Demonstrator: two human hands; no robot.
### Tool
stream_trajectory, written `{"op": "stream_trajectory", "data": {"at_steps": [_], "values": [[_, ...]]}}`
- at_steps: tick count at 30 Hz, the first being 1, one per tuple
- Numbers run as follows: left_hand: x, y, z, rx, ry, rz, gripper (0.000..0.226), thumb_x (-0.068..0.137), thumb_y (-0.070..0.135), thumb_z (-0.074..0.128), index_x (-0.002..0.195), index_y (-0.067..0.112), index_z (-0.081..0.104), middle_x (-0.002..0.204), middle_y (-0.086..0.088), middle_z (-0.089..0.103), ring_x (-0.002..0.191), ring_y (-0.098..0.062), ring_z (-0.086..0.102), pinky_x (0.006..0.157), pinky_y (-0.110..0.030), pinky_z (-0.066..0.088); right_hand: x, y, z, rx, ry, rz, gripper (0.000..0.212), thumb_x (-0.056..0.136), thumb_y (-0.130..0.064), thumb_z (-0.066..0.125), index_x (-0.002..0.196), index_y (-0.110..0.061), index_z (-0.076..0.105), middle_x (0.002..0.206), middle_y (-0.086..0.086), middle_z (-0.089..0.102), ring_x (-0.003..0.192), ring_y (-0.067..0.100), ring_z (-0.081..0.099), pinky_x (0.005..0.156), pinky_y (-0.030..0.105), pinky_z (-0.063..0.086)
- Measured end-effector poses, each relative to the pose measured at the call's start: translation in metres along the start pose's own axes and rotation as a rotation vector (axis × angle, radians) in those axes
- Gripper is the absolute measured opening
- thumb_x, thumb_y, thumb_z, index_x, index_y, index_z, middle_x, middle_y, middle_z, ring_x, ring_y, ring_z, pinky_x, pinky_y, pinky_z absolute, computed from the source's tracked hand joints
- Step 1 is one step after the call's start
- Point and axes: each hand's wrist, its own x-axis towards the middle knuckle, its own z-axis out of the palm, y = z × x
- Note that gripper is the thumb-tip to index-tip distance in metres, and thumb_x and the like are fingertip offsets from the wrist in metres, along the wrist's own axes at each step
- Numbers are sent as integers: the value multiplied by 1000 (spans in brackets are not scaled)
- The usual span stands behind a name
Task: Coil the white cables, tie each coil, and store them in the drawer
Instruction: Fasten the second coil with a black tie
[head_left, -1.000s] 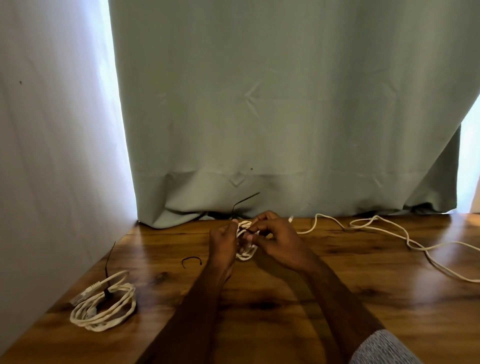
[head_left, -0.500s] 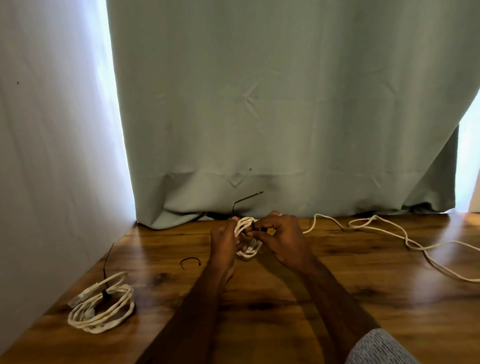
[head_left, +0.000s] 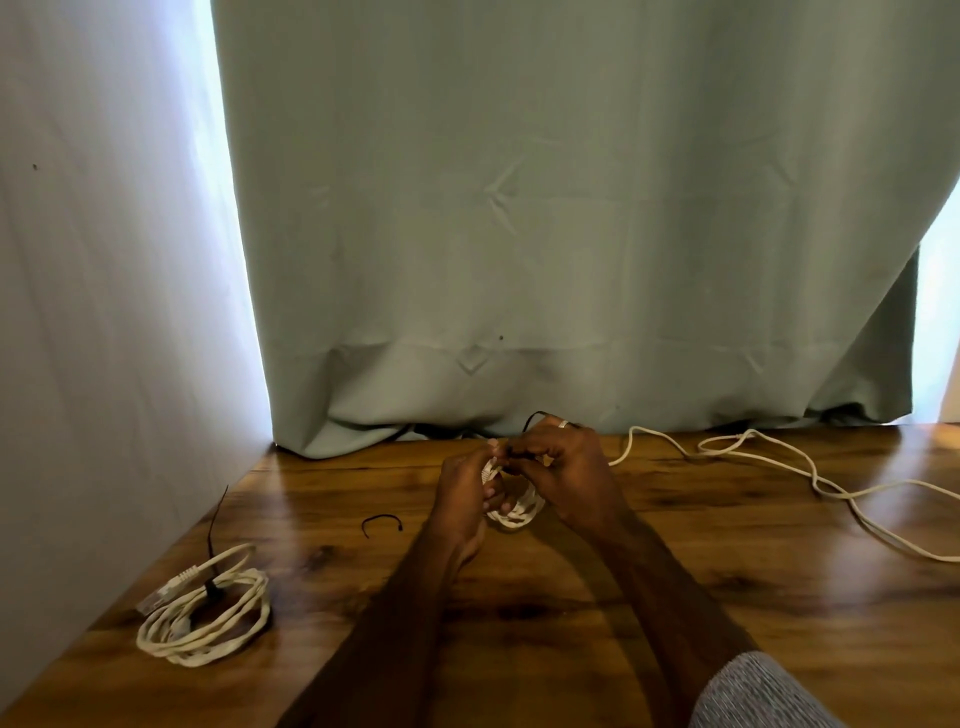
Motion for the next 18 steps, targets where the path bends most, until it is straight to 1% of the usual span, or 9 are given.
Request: {"op": "stream_trajectory", "data": {"at_steps": [2, 5, 7, 10, 11, 12, 14, 16, 18], "values": [[-3, 0, 2, 25, -21, -7, 30, 102, 16, 45, 79, 6, 63, 41, 4, 45, 33, -8, 33, 43, -25, 30, 0, 2, -1, -24, -21, -3, 15, 83, -3, 77, 94, -13, 82, 88, -10, 74, 80, -4, 64, 72, 15, 50], [-3, 1, 2, 55, -5, -9, 29, 100, 16, 47, 76, 5, 60, 44, 0, 44, 34, -10, 31, 43, -24, 29, 1, 3, 0, -128, -41, -41, 15, 84, -17, 73, 95, -22, 81, 90, -11, 77, 86, 0, 62, 77, 28, 43], [1, 1, 1, 54, 34, 1, 29, 99, 16, 52, 73, 4, 58, 51, -6, 42, 39, -14, 32, 41, -23, 30, 0, 4, 2, -162, -42, -66, 13, 86, -26, 70, 93, -26, 81, 89, -12, 77, 87, 1, 61, 77, 33, 38], [4, 1, 0, 24, 61, 1, 31, 99, 17, 55, 71, 4, 60, 52, -6, 47, 39, -15, 37, 38, -20, 32, -2, 1, 4, -78, -47, -72, 8, 86, -26, 74, 90, -24, 81, 87, -9, 76, 88, 8, 61, 75, 36, 49], [3, 2, -1, 15, 61, -2, 31, 99, 17, 54, 73, 4, 63, 51, -5, 52, 37, -13, 41, 38, -20, 33, -3, -1, 4, -34, -48, -41, 8, 83, -24, 79, 90, -23, 81, 89, -10, 75, 91, 8, 62, 76, 35, 52], [1, 3, -1, 11, 67, -3, 29, 100, 16, 54, 76, 4, 66, 53, -5, 58, 37, -13, 47, 39, -20, 36, -3, -2, 3, 16, -41, 21, 14, 79, -24, 84, 92, -24, 81, 94, -12, 75, 96, 6, 62, 79, 29, 52], [0, 4, -1, 8, 72, -4, 27, 99, 16, 54, 81, 3, 69, 56, -5, 65, 42, -13, 56, 41, -21, 41, -6, -4, -2, 121, 6, 144, 19, 79, -26, 86, 97, -26, 81, 99, -15, 75, 102, 2, 64, 80, 12, 47], [-3, 5, 0, -17, 54, -17, 26, 100, 15, 53, 82, 0, 64, 46, -1, 57, 35, -11, 51, 38, -20, 38, -6, -6, -6, 182, 54, 245, 10, 90, -28, 75, 95, -23, 81, 93, -11, 77, 94, 0, 67, 76, 9, 45], [-5, 6, 2, -31, 35, -26, 27, 101, 14, 51, 81, -2, 60, 41, 2, 52, 31, -9, 45, 35, -19, 35, -4, -8, -7, 237, 87, 422, 23, 99, -29, 64, 90, -15, 81, 86, -7, 77, 81, -2, 69, 68, 7, 47]]}}
